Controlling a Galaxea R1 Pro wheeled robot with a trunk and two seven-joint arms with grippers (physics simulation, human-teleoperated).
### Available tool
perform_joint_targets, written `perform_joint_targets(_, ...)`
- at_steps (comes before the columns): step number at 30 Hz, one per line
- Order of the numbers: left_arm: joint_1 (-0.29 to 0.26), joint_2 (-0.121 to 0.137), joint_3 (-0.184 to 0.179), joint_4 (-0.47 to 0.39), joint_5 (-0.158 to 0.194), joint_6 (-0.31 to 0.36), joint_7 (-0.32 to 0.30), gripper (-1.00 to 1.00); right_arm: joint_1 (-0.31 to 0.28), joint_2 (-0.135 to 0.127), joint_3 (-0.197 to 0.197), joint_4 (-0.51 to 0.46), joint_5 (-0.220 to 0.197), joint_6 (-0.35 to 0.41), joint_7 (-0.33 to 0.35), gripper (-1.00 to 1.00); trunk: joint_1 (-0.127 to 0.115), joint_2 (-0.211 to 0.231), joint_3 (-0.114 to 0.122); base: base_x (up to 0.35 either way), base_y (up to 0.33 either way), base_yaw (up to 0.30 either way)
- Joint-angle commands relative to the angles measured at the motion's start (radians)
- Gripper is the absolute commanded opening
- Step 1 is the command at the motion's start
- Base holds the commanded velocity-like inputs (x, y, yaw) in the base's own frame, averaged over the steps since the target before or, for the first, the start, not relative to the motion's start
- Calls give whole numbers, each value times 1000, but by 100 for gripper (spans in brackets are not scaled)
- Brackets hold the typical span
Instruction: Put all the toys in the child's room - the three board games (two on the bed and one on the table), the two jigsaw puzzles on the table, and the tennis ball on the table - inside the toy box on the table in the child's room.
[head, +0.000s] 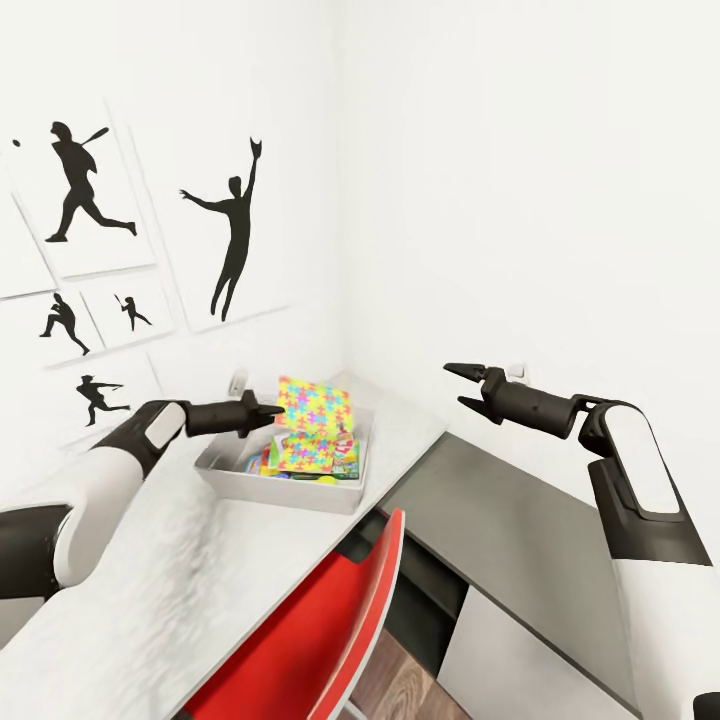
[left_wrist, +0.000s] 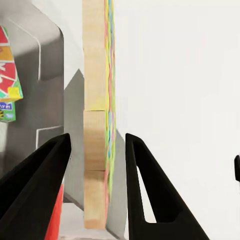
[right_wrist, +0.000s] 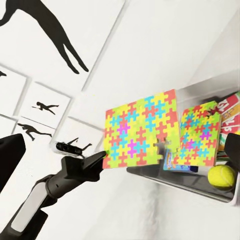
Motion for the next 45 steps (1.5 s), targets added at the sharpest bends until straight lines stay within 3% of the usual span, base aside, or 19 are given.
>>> perform_joint_targets(1,-1,0,4,28,-3,-23,7,-100,-1,0,-1,0,-10,3,-11,100,1,-2,-2,0,0,0)
perform_joint_targets(7,-1,2,2,76,-3,-62,64,-100,-1,0,-1,3,-8,3,-11,100,1,-2,-2,0,0,0)
perform_joint_targets(23,1,-9,2,109,-4,-149,70,-100,-1,-1,-1,-8,-7,4,-10,100,1,-2,-2,0,0,0)
perform_joint_targets(45,-1,6,17,104,6,-141,52,-100,-1,-2,-2,-9,-8,3,-10,100,1,-2,-15,0,0,0)
